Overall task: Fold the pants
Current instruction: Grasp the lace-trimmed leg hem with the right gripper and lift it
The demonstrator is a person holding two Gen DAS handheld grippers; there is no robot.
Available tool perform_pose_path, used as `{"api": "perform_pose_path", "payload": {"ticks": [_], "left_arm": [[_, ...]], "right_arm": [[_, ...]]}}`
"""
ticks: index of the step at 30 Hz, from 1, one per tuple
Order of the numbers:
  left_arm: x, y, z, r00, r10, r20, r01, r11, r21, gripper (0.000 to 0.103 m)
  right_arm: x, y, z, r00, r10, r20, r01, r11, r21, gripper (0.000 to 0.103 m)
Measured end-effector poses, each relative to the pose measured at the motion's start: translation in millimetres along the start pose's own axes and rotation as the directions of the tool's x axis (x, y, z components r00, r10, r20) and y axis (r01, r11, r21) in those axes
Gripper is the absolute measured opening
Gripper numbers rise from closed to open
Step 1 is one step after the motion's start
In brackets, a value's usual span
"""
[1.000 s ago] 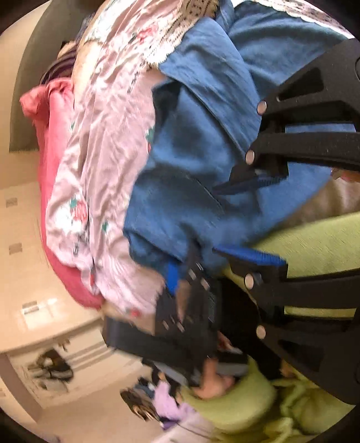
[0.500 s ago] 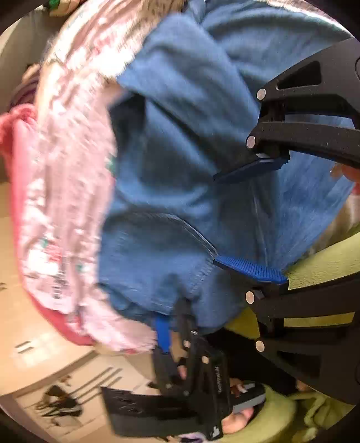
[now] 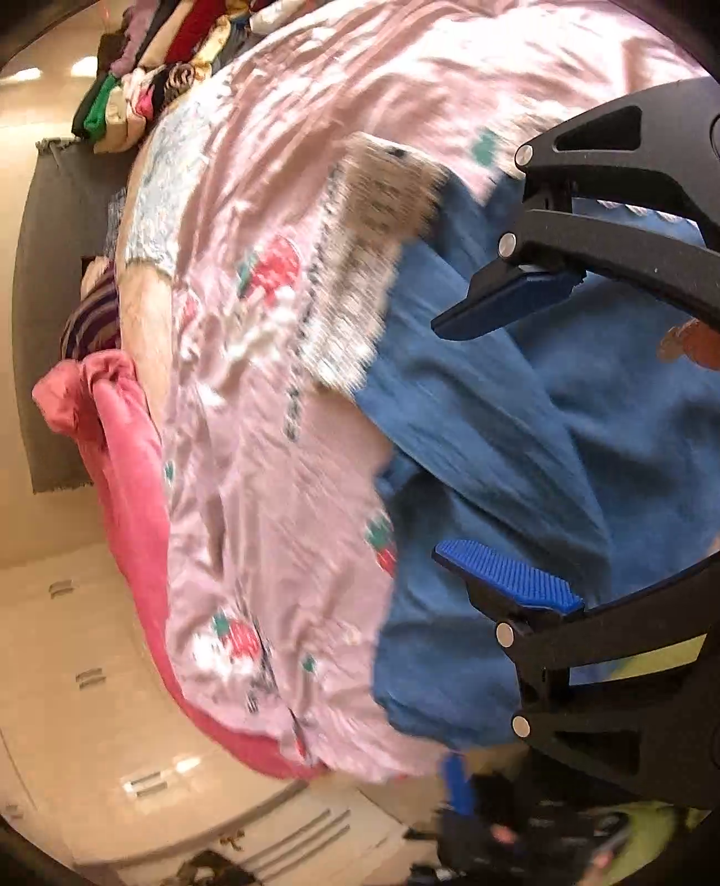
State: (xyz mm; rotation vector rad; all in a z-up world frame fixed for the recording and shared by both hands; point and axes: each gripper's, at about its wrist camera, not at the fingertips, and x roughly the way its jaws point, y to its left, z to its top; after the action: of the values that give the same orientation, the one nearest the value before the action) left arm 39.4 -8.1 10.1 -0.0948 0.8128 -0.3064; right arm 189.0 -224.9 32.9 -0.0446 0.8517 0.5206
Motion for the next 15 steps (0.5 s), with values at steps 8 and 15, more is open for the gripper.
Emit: {"api": "perform_pose_path", "payload": {"ticks": [8,15], "left_arm": [[69.9,-39.9,2.9,0.984,-0.112,-0.135,0.114,0.994,0.002,0.07],[111.2,-43.9,0.6,0.97,-0.122,-0.209,0.12,0.993,-0.025,0.069]], "right_arm": [[84.1,-21.5,47.6,0.991,-0.058,-0.122,0.064,0.997,0.05,0.068],[140.9,-17.1,65.5,0.976,-0.109,-0.189,0.121,0.991,0.053,0.068]]}}
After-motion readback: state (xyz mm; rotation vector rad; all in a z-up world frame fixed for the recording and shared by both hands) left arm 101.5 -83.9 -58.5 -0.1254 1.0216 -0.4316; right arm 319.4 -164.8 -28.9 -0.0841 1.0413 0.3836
